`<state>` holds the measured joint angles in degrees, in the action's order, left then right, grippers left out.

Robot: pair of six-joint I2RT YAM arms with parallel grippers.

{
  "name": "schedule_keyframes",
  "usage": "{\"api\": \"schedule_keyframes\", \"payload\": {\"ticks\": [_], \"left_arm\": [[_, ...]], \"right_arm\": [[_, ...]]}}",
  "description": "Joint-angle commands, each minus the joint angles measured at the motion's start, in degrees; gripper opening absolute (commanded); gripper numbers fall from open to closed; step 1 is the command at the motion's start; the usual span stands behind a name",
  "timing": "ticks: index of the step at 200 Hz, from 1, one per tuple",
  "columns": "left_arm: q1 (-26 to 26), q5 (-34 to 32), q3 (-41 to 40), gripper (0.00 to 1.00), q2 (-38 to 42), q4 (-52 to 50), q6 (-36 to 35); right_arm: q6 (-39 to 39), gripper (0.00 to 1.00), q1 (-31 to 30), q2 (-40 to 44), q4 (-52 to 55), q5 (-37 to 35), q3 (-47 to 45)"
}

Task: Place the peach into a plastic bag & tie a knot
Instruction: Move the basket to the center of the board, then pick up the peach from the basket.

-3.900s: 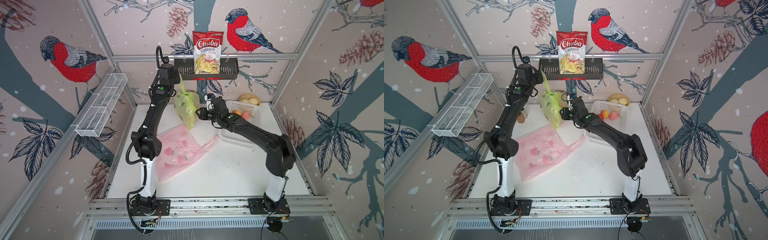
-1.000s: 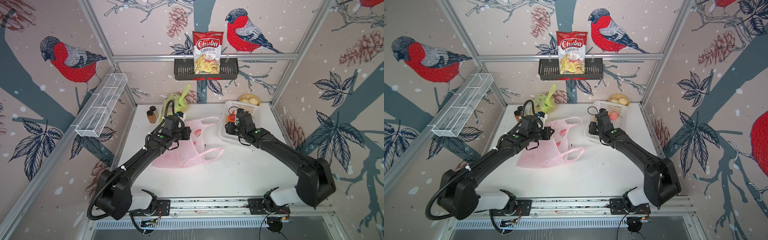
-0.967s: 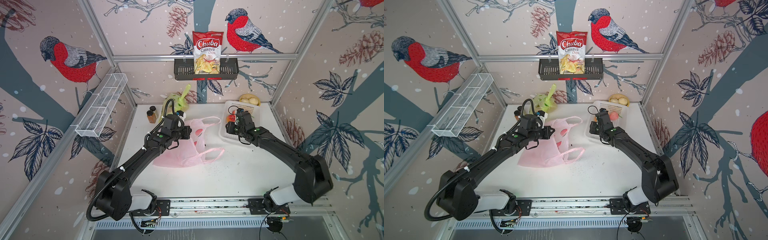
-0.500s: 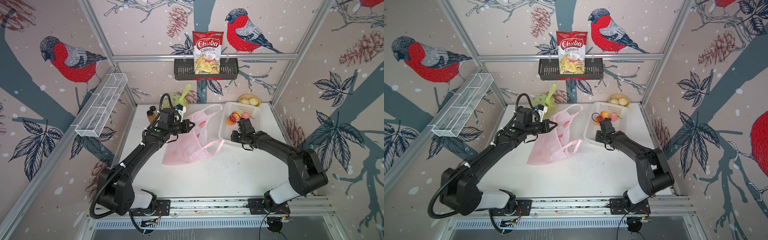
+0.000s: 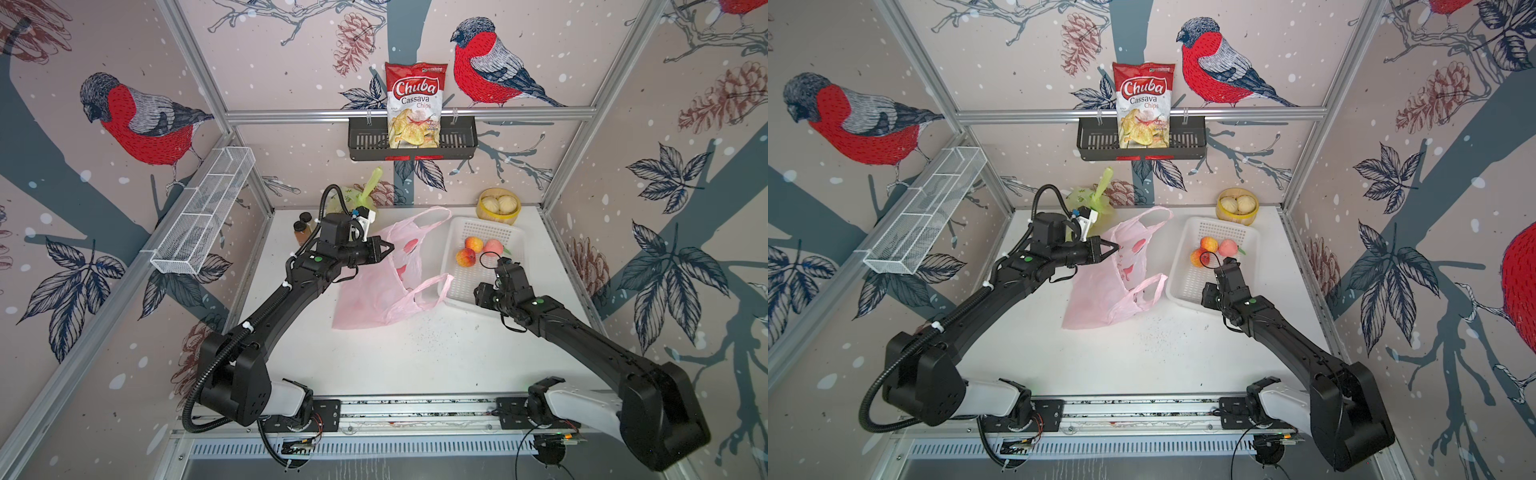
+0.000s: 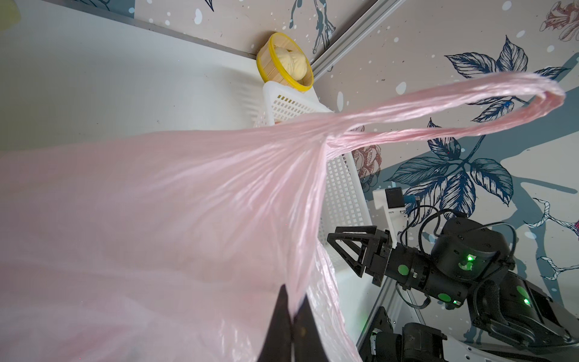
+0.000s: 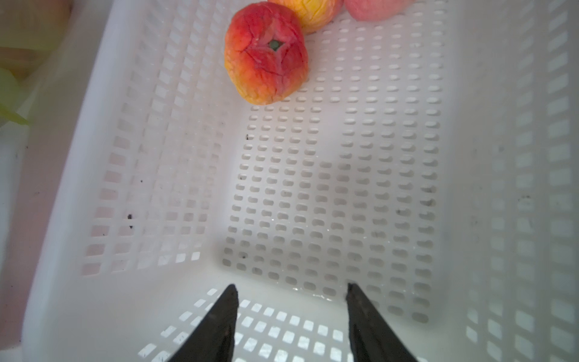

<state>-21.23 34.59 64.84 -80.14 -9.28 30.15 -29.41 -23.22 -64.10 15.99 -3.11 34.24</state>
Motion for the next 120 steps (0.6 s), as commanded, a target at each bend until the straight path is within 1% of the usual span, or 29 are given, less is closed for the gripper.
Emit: {"api": "schedule_keyframes", "payload": {"ticks": [1, 12, 22, 35, 48, 78, 102, 120], "left_arm": [[-0.1, 1.5, -0.2, 0.0, 0.6, 2.1, 0.4], [-0.2, 1.5, -0.3, 0.0, 0.8, 1.9, 0.2], [-0.4, 1.9, -0.3, 0.0, 0.9, 1.7, 0.1], [-0.6, 2.7, -0.4, 0.0, 0.8, 1.8, -0.1], [-0.7, 3.2, -0.5, 0.0, 0.4, 2.1, 0.0], [-0.8, 3.6, -1.1, 0.0, -0.3, 3.8, 0.4], [-0.8, 4.2, -1.6, 0.0, -1.1, 4.9, 0.6], [-0.7, 4.5, -1.9, 0.0, -1.5, 5.7, 0.8]], "right_arm": [[-2.7, 0.57, 0.6, 3.4, 3.2, -1.7, -0.7], [-3.7, 0.58, 1.1, 4.9, 4.7, -3.4, 0.0], [-3.8, 0.61, 1.4, 6.1, 4.3, -3.8, 0.3], [-3.3, 0.68, 1.4, 6.7, 1.3, -2.9, 0.5], [-2.8, 0.76, 1.4, 4.7, -0.1, -2.6, 2.5], [-1.0, 0.9, 1.7, -6.2, -0.7, -1.7, 10.6], [0.2, 0.98, 2.8, -15.9, -1.0, -2.2, 16.5], [0.8, 0.99, 4.0, -21.6, -1.6, -2.9, 19.5]]}}
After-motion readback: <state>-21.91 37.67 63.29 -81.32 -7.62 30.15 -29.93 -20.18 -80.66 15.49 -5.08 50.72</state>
